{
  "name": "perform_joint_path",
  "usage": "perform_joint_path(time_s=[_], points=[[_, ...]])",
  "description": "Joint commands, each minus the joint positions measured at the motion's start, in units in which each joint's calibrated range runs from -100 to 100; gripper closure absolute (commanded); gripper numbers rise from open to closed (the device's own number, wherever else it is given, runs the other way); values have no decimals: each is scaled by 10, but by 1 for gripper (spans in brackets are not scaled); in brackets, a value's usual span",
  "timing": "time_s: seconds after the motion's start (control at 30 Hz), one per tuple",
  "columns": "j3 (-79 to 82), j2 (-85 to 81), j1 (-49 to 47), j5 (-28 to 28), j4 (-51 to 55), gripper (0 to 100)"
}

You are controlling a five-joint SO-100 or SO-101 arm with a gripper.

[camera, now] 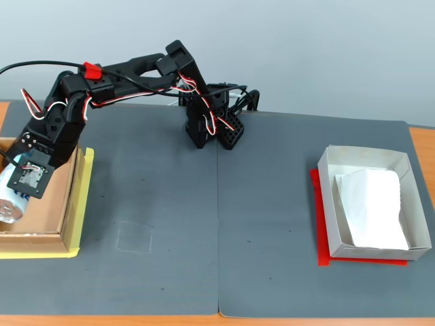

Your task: Pick the can and put it in the brown box

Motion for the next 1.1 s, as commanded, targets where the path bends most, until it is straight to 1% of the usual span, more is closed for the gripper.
perform_joint_path(time_s=[0.0,0.1,0.53,0.6,0.73,0.9,0.97,1.07], points=[[-27,-3,5,0,-6,67],[-25,-3,5,0,-3,65],[-23,-11,1,-4,-1,67],[-23,-12,-1,-4,-1,71],[-16,-27,-4,-4,-1,83],[59,-81,-20,-5,-1,94],[96,-111,-26,-19,-5,97],[142,-158,-42,-58,-8,99]])
